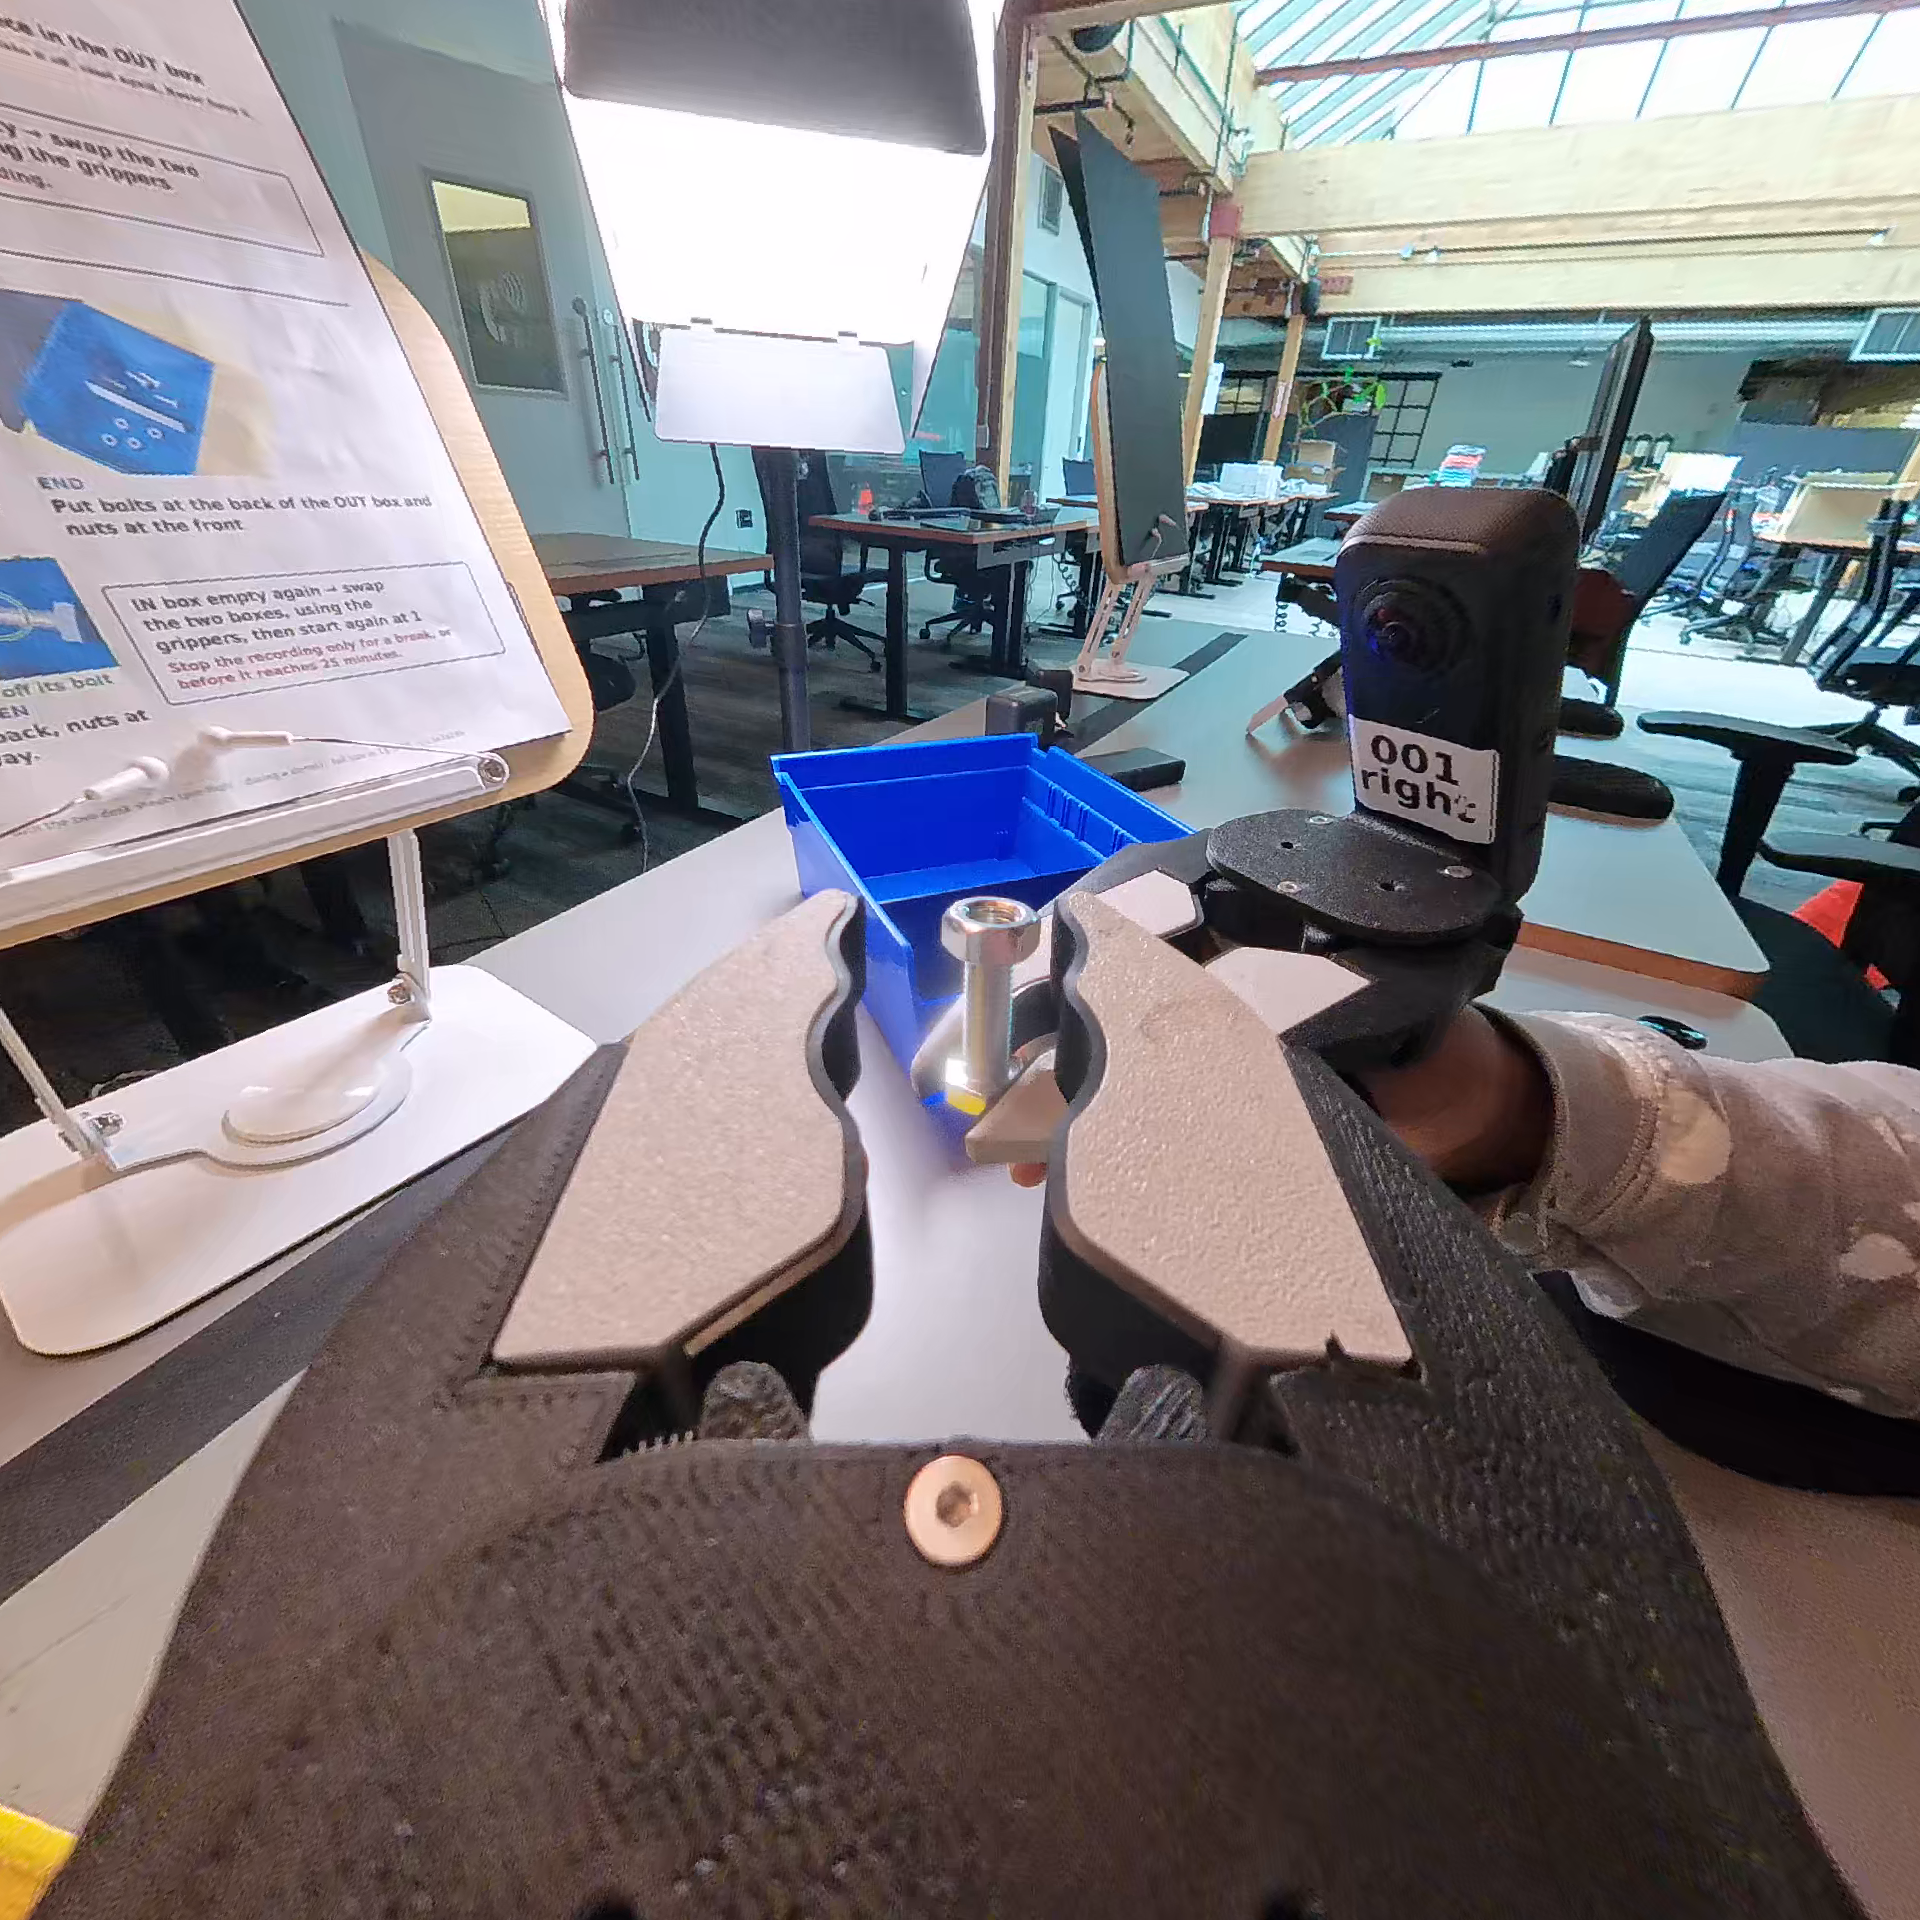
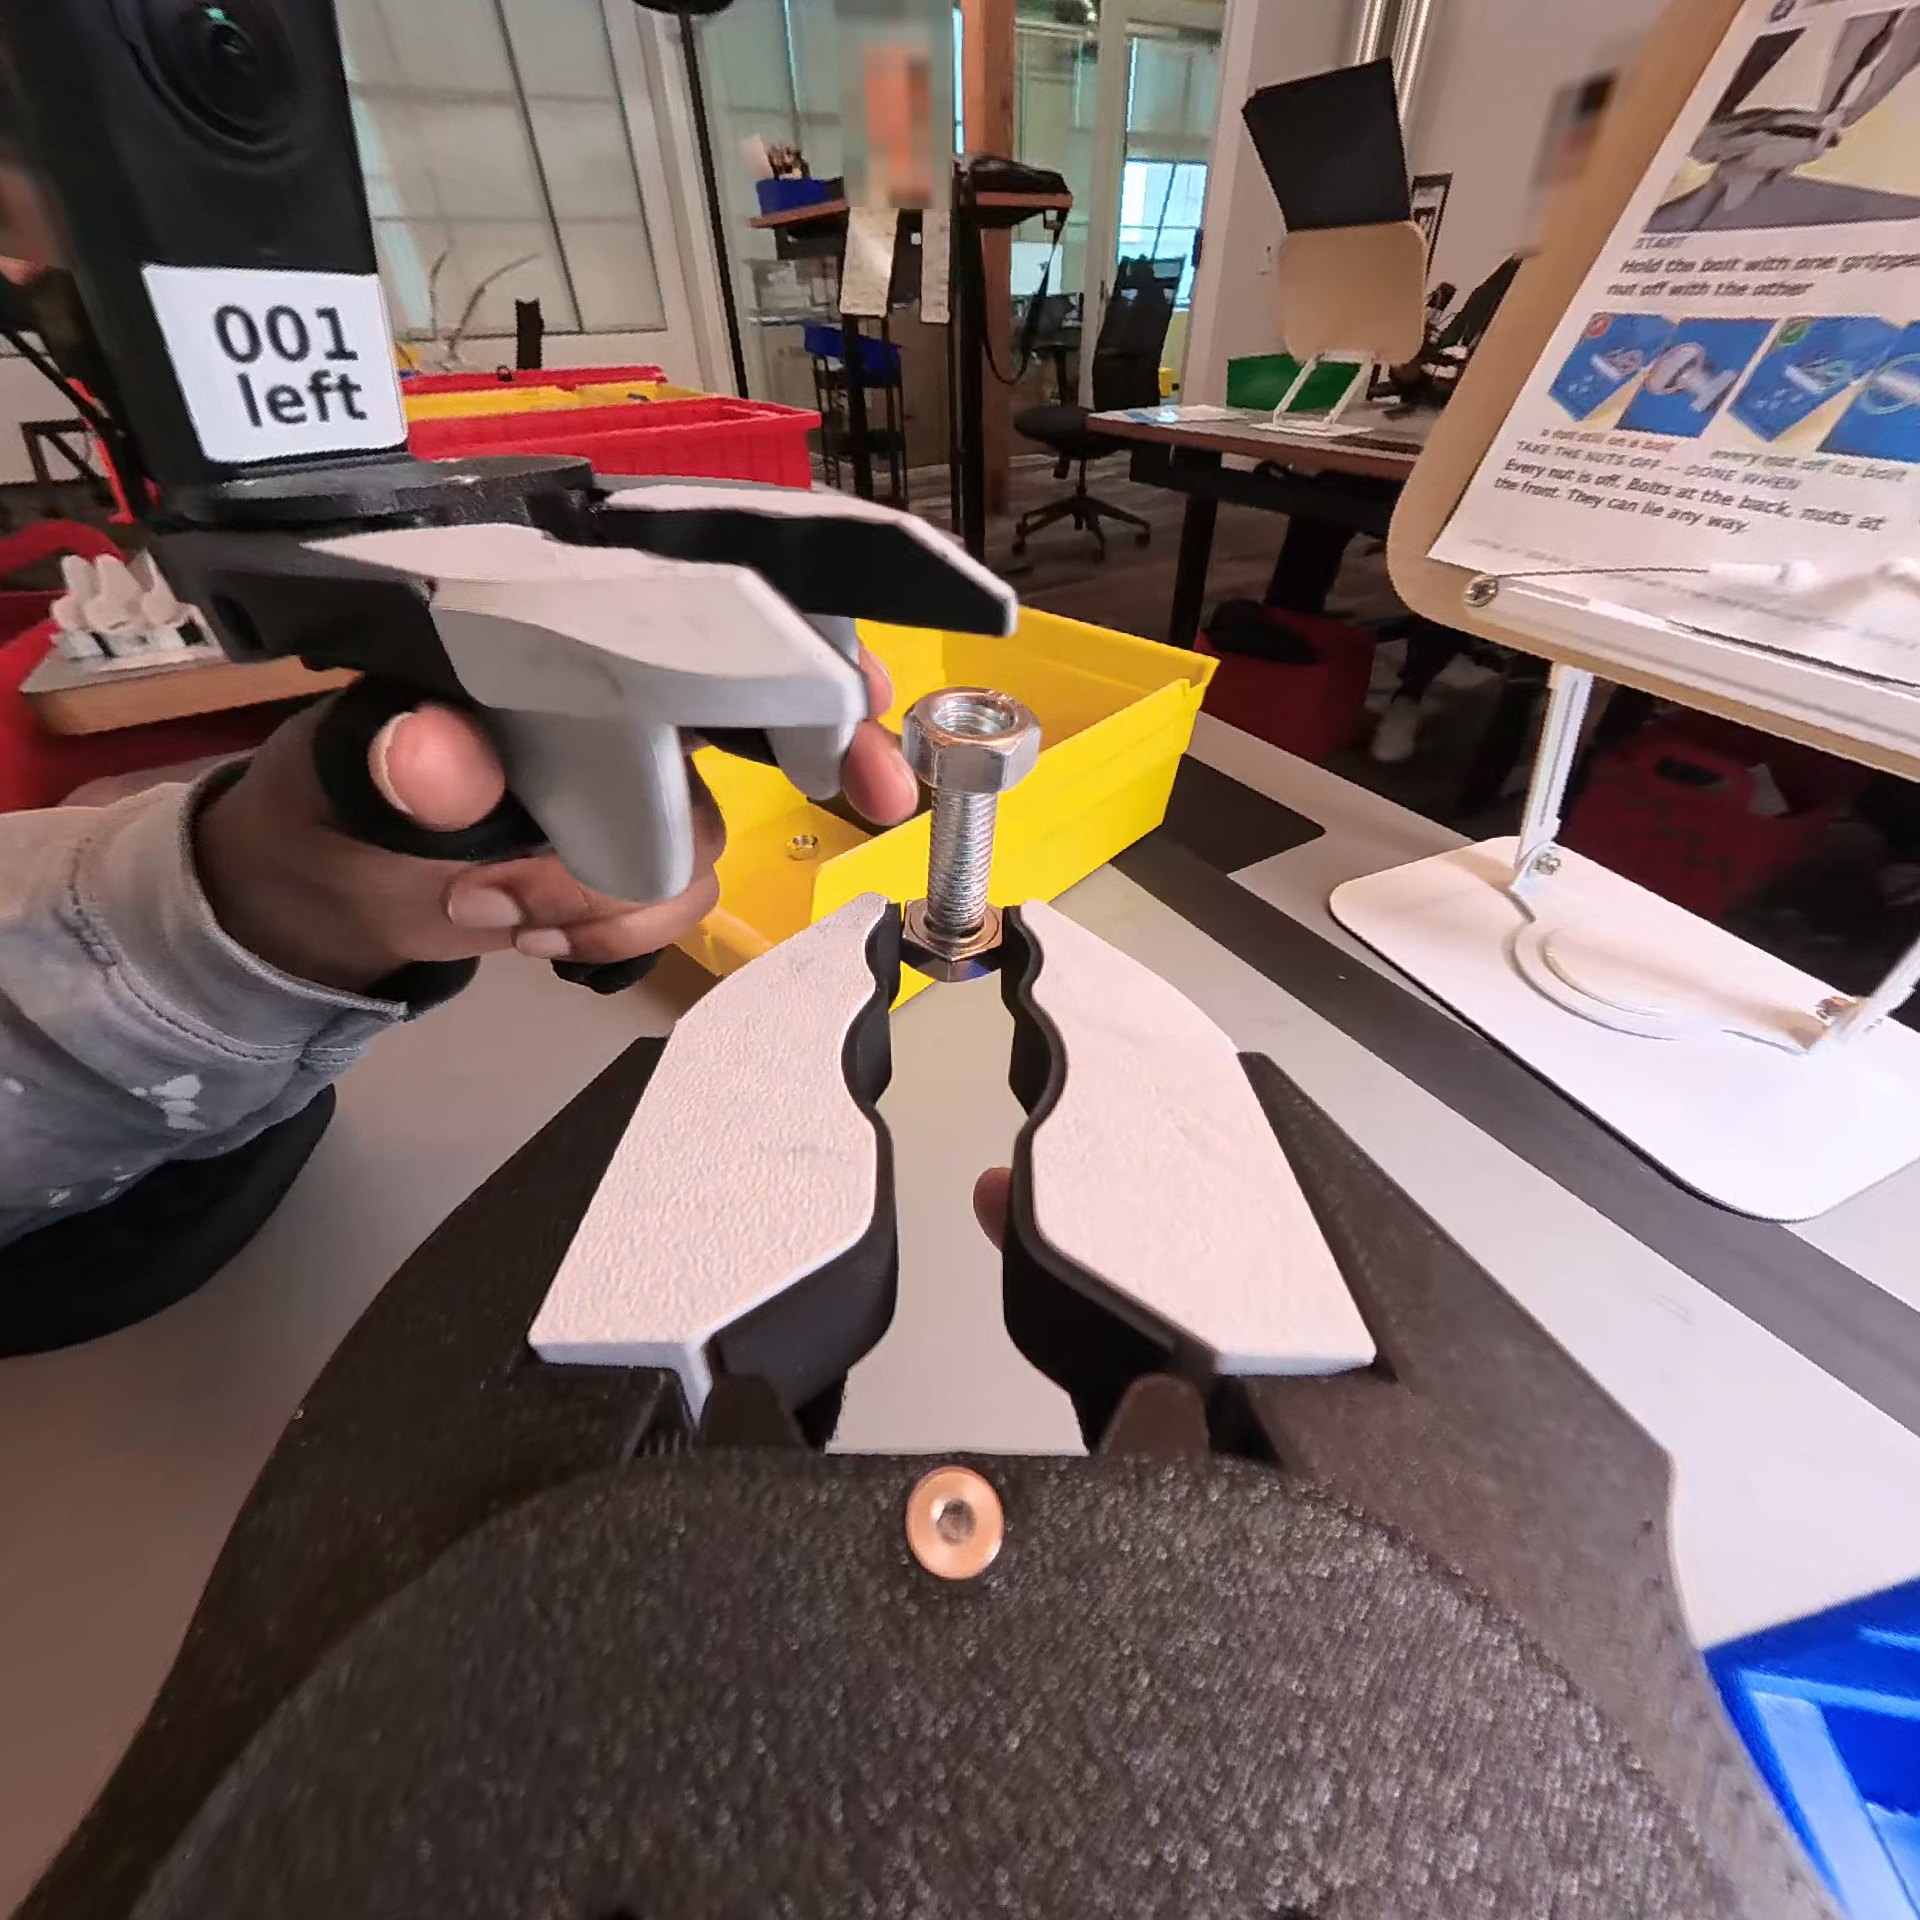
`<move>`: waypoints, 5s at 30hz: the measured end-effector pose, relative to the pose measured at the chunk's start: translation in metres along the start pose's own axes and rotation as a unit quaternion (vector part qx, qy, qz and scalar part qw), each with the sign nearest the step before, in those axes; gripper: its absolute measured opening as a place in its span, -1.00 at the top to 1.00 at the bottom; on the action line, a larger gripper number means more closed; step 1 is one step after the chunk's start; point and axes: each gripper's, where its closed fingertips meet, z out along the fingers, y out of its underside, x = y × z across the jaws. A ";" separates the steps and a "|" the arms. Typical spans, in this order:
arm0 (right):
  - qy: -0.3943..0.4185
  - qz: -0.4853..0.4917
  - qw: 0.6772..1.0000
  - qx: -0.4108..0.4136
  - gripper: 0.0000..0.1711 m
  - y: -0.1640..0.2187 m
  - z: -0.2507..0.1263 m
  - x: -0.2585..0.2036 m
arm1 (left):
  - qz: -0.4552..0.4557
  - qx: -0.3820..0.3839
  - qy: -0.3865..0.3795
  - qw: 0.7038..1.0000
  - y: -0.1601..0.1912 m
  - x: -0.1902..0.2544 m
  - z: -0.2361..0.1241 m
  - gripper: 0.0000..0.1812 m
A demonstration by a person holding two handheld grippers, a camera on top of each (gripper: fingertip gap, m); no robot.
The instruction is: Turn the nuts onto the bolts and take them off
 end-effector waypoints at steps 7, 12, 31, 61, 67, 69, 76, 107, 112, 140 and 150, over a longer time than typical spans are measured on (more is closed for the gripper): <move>-0.016 -0.005 1.000 0.009 0.79 -0.004 0.000 -0.007 | 0.001 0.000 0.022 1.000 -0.001 0.002 -0.003 0.71; -0.033 -0.008 0.999 0.032 0.79 -0.011 -0.004 -0.011 | -0.005 0.009 0.021 1.000 -0.006 -0.003 -0.007 0.76; -0.045 -0.025 0.998 0.046 0.79 -0.022 -0.011 -0.013 | -0.013 0.008 0.044 0.999 -0.006 -0.004 -0.012 0.70; -0.073 -0.023 0.997 0.023 0.79 -0.020 -0.014 -0.019 | -0.052 0.004 0.093 0.994 -0.014 0.014 -0.012 0.55; -0.095 -0.028 0.995 0.027 0.79 -0.022 -0.014 -0.029 | -0.055 -0.013 0.082 0.995 -0.010 0.007 -0.012 0.49; -0.100 -0.015 0.994 0.041 0.79 -0.026 -0.018 -0.026 | -0.051 -0.016 0.072 0.996 -0.010 0.000 -0.015 0.49; -0.119 0.009 0.990 0.072 0.79 -0.032 -0.022 -0.026 | -0.061 -0.016 0.106 0.992 -0.008 0.014 -0.012 0.67; -0.141 -0.023 0.981 0.131 0.79 -0.038 -0.024 -0.042 | -0.024 -0.010 0.120 0.992 -0.014 0.004 -0.028 0.78; -0.116 -0.037 0.987 0.105 0.78 -0.032 -0.017 -0.041 | -0.021 0.002 0.171 0.985 -0.022 0.039 -0.023 0.62; -0.167 -0.008 0.971 0.172 0.79 -0.051 -0.030 -0.054 | -0.036 0.023 0.202 0.978 -0.030 0.049 -0.027 0.66; -0.131 -0.037 0.985 0.105 0.79 -0.038 -0.018 -0.053 | 0.014 -0.011 0.171 0.985 -0.019 0.050 -0.020 0.80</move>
